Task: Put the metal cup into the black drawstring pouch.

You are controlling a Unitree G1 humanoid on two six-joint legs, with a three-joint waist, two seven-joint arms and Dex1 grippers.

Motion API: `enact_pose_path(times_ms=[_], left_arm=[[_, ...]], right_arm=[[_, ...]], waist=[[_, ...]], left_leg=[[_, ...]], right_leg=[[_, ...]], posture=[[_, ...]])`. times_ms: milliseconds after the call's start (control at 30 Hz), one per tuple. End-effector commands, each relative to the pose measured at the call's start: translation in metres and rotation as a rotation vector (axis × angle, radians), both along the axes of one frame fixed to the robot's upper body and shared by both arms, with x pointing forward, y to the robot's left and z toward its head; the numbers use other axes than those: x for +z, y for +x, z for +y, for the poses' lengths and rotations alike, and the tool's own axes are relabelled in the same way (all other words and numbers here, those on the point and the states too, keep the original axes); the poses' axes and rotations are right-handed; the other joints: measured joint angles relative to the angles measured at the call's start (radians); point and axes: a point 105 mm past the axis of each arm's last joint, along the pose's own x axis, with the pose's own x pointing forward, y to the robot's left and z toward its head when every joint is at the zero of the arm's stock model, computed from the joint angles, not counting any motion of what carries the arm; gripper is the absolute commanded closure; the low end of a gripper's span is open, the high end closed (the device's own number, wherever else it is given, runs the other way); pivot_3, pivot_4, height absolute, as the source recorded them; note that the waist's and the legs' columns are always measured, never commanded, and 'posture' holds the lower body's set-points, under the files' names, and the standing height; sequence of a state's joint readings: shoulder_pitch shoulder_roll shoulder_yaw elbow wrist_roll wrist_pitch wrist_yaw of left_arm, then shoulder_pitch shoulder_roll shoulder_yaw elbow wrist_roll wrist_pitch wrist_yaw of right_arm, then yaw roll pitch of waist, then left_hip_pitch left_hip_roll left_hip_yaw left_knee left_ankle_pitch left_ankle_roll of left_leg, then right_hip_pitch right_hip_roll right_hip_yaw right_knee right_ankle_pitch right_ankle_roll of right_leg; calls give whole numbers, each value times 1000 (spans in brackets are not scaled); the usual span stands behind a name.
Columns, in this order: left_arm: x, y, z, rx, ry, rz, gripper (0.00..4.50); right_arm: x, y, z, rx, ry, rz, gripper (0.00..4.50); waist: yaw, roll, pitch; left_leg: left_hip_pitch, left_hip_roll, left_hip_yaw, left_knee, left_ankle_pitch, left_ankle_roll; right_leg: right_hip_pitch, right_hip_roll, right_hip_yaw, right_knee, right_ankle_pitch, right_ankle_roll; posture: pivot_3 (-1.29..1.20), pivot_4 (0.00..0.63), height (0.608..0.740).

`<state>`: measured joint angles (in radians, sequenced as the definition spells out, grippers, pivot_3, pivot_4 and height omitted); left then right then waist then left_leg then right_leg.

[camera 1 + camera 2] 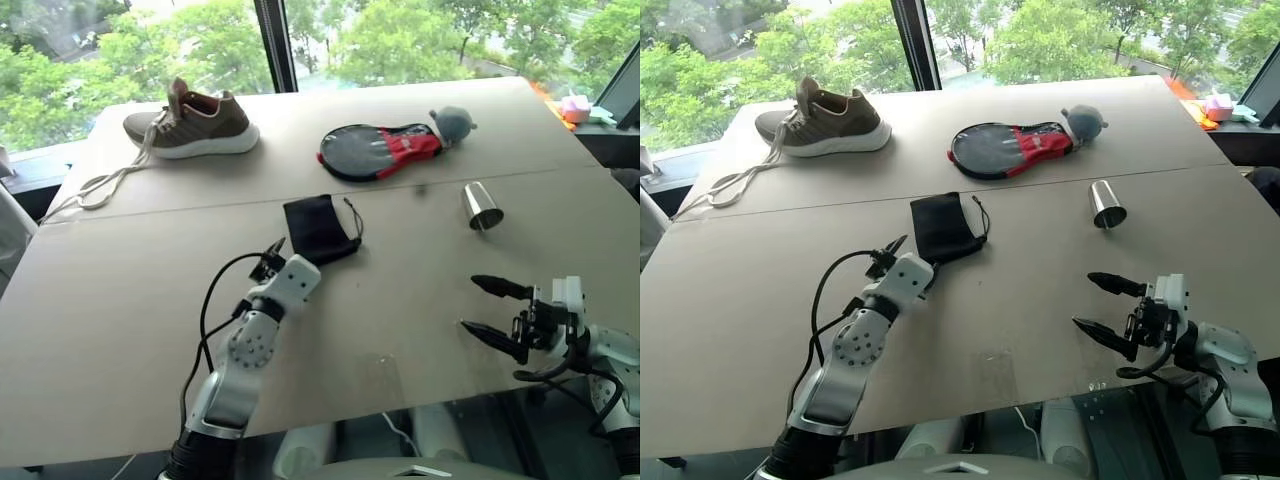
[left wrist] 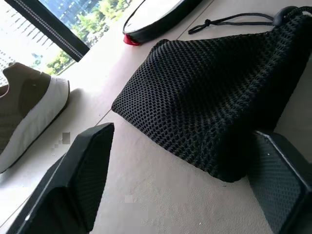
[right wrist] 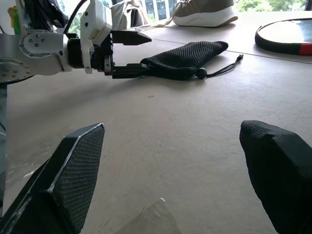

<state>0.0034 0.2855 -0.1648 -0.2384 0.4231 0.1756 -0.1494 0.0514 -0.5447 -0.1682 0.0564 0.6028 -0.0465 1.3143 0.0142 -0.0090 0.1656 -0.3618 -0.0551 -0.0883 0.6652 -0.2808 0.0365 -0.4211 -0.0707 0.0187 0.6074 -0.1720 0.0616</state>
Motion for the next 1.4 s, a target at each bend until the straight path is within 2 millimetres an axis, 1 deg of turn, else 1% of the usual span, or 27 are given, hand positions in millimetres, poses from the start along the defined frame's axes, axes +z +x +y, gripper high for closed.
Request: enact_pose_path(times_ms=[33,133,167,300,433,467,567,600,700,800,933,1100,1200,1300,1333,1400], left_arm=[[3,6,9,41,-21,-1,2692],[3,8,9,48,-40,2,4076],[3,8,9,50,-44,2,4444],[7,9,12,73,-33,-31,4444],[14,11,14,92,-113,-21,4444],[15,10,13,87,-135,-13,4444],[23,11,11,80,-231,10,4444],[25,12,11,84,-257,17,4444],[32,15,5,66,-327,47,4444],[40,13,-8,-14,-410,61,4444],[40,11,-12,-34,-428,74,4444],[39,10,-14,-61,-439,90,4444],[35,8,-18,-76,-436,106,4444],[35,7,-20,-90,-441,113,4500],[34,6,-21,-95,-445,118,4500],[33,6,-21,-94,-444,121,4500]], right_arm=[[11,0,-1,-11,10,-54,0],[11,0,0,-14,11,-56,0],[11,0,0,-14,11,-57,0],[17,4,-2,-52,31,-86,0],[34,20,-6,-160,56,-184,0],[38,27,-7,-202,51,-211,0],[49,56,-17,-409,-45,-316,0],[50,61,-18,-447,-72,-338,0],[45,77,-24,-541,-203,-356,0],[43,86,-26,-585,-279,-399,0],[38,102,-43,-705,-376,-405,0],[37,123,-57,-817,-373,-375,0],[29,142,-58,-849,-357,-301,0],[31,156,-53,-862,-256,-249,810],[32,159,-52,-864,-232,-241,1166],[32,162,-50,-861,-205,-226,2138]], waist=[[0,0,0],[1,1,-1],[2,1,-1],[1,2,-1],[0,2,-1],[0,2,-1],[-1,2,-1],[-1,2,-1],[2,1,-1],[0,1,-1],[-6,1,-1],[-6,1,-1],[-18,1,-1],[-25,1,-1],[-27,1,-1],[-27,1,-1]], left_leg=[[0,0,0,0,0,0],[0,0,0,0,0,0],[0,0,0,1,0,0],[1,0,0,2,0,0],[1,0,0,2,0,0],[1,0,0,2,0,0],[1,0,0,2,0,0],[1,-1,0,2,0,0],[0,-2,-1,2,1,-1],[-1,-2,-1,2,3,-5],[0,-2,2,2,3,-5],[0,-2,1,2,1,-1],[1,-2,2,2,1,-1],[0,-2,2,2,1,-2],[0,-2,2,1,2,-2],[0,-1,2,1,2,-2]], right_leg=[[0,0,0,0,0,0],[0,0,0,0,0,0],[1,0,0,0,0,0],[2,0,0,0,0,0],[1,0,0,0,0,0],[1,0,0,0,0,0],[1,0,0,1,0,1],[1,0,0,1,0,0],[1,0,-1,1,0,0],[0,0,-1,1,0,0],[0,0,2,0,0,0],[0,1,2,1,0,-1],[1,1,3,1,0,-1],[1,1,2,0,0,-1],[1,1,2,0,0,-1],[1,1,3,0,0,-1]], posture=[[0,150,740],[0,150,740],[0,150,740],[0,150,740],[0,150,740],[0,150,740],[0,150,740],[0,150,740],[0,150,740],[0,150,740],[0,150,740],[0,150,740],[0,150,740],[0,150,740],[0,150,740],[0,150,740]])
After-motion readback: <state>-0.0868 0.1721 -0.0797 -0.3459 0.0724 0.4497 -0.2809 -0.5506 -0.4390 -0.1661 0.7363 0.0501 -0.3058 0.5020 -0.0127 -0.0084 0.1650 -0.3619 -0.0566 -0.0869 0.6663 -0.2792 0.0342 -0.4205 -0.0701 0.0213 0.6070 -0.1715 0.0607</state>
